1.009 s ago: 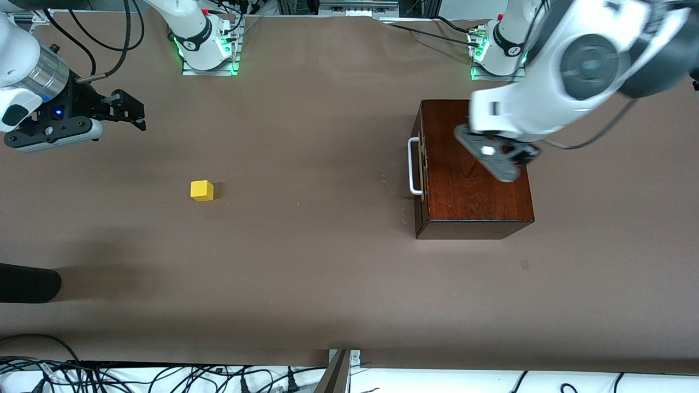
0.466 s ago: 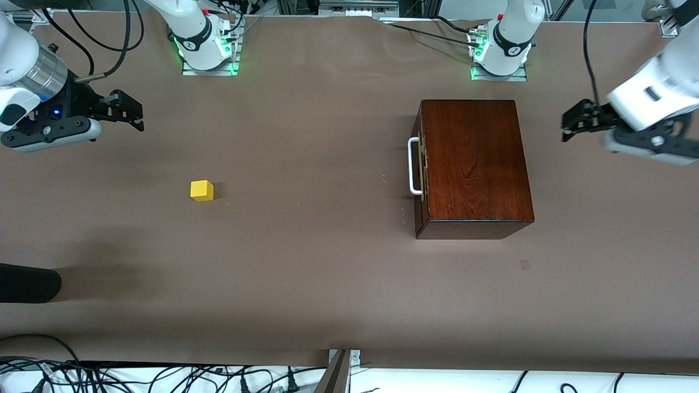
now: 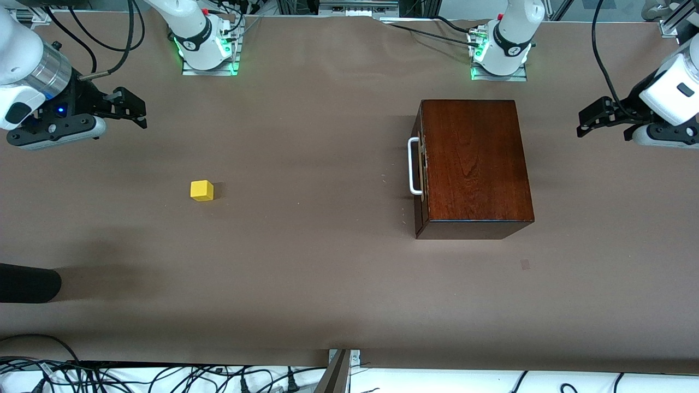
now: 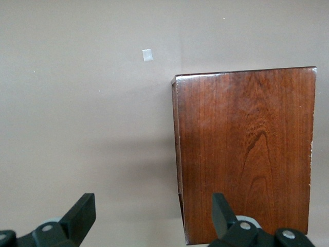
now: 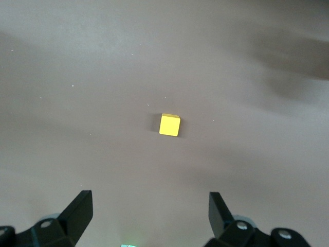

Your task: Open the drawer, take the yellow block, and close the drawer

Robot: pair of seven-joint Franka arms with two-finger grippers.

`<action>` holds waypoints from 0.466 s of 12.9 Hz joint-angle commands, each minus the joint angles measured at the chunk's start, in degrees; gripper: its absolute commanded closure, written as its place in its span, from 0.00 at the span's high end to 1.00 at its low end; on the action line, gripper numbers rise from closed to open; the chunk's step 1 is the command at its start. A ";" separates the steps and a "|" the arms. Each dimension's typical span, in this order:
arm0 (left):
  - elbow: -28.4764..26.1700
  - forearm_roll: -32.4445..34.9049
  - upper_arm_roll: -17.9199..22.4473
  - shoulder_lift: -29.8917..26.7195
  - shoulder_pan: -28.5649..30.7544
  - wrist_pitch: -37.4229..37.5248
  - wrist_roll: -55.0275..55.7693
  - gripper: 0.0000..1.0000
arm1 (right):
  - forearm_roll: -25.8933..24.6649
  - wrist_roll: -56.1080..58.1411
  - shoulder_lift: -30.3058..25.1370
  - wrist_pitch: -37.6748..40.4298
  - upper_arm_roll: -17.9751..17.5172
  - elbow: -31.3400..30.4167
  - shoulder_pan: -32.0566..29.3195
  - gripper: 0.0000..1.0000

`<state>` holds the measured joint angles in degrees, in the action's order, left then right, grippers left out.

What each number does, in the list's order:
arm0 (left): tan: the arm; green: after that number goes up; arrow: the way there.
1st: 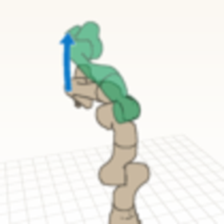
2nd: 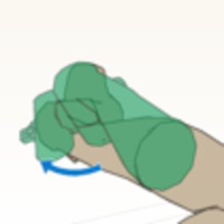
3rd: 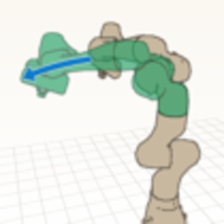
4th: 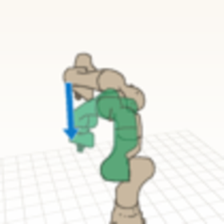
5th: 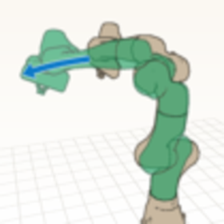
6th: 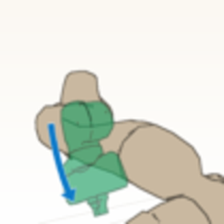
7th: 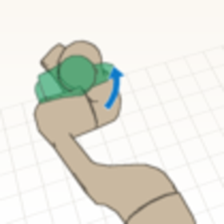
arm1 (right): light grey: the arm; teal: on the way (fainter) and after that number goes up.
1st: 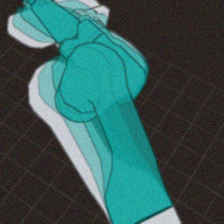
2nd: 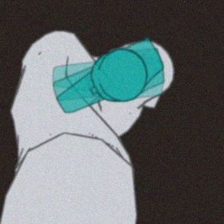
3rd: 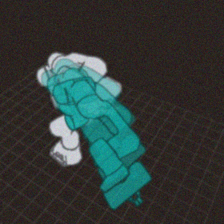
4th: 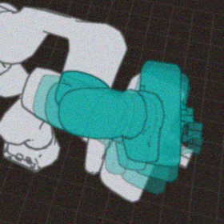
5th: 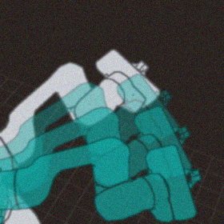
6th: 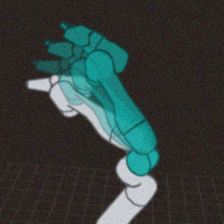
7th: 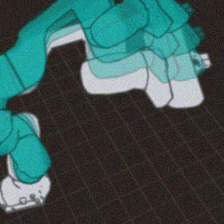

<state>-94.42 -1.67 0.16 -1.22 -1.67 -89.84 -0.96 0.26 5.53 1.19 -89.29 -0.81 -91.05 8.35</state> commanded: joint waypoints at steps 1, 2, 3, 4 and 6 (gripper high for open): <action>-1.64 -1.24 0.10 -1.86 0.00 -0.77 -1.24 1.00 | -0.79 0.35 0.48 1.57 -0.50 1.58 -0.26 1.00; -1.73 -1.24 0.10 -1.86 -0.09 -0.77 -1.24 1.00 | -0.79 0.35 0.48 1.66 -0.50 1.58 -0.26 1.00; -1.73 -1.24 0.10 -1.86 -0.09 -0.77 -1.24 1.00 | -0.70 0.27 0.48 2.27 -0.50 1.58 -0.26 1.00; -1.73 -1.24 0.10 -1.86 -0.17 -0.77 -1.24 1.00 | -0.70 0.18 0.48 3.06 -0.42 1.58 -0.26 1.00; -1.82 -1.24 0.10 -1.77 -0.26 -0.77 -1.24 1.00 | -0.79 0.18 0.48 3.06 -0.42 1.58 -0.26 1.00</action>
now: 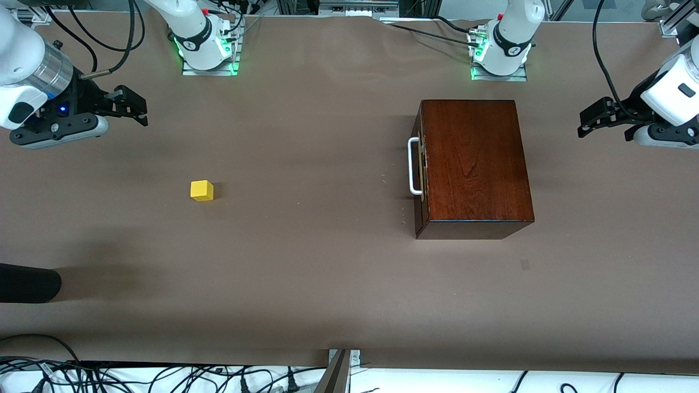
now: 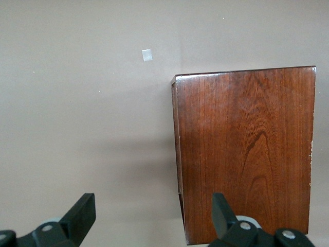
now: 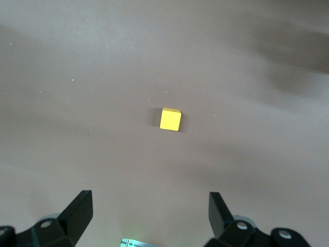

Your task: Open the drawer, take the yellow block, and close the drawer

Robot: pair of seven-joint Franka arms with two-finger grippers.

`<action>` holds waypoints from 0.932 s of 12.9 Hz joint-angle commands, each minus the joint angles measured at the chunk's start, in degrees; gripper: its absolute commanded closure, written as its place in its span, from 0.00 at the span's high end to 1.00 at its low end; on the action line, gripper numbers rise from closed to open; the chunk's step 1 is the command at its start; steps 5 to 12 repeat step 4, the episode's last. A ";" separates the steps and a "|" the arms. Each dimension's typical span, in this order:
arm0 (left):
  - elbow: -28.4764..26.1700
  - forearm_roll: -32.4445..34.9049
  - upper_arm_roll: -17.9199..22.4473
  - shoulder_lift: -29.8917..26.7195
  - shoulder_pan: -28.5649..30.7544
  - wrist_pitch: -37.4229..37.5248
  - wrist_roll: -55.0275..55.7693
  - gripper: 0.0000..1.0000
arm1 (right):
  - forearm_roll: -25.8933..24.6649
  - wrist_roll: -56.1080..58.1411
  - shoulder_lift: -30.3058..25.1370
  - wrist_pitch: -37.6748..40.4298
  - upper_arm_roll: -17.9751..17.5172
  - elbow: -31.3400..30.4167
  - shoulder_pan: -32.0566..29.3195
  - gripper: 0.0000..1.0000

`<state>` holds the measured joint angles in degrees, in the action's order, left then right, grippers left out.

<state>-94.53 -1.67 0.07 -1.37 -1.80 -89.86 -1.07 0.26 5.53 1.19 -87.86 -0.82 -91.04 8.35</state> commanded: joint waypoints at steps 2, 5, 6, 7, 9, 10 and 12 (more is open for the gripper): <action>-1.71 -1.14 0.19 -1.62 -0.13 -0.75 -1.66 1.00 | -0.70 0.27 0.48 1.72 -0.41 1.57 -0.27 1.00; -1.80 -1.14 0.19 -1.62 -0.13 -0.75 -1.66 1.00 | -0.70 0.35 0.48 1.72 -0.41 1.57 -0.27 1.00; -1.80 -1.14 0.19 -1.62 -0.13 -0.75 -1.66 1.00 | -0.70 0.35 0.48 1.72 -0.41 1.57 -0.27 1.00; -1.80 -1.14 0.19 -1.62 -0.13 -0.75 -1.66 1.00 | -0.70 0.35 0.48 1.72 -0.41 1.57 -0.27 1.00; -1.80 -1.14 0.19 -1.62 -0.13 -0.75 -1.66 1.00 | -0.70 0.35 0.48 1.72 -0.41 1.57 -0.27 1.00; -1.80 -1.14 0.19 -1.62 -0.13 -0.75 -1.66 1.00 | -0.70 0.35 0.48 1.72 -0.41 1.57 -0.27 1.00; -1.80 -1.14 0.19 -1.62 -0.13 -0.75 -1.66 1.00 | -0.70 0.35 0.48 1.72 -0.41 1.57 -0.27 1.00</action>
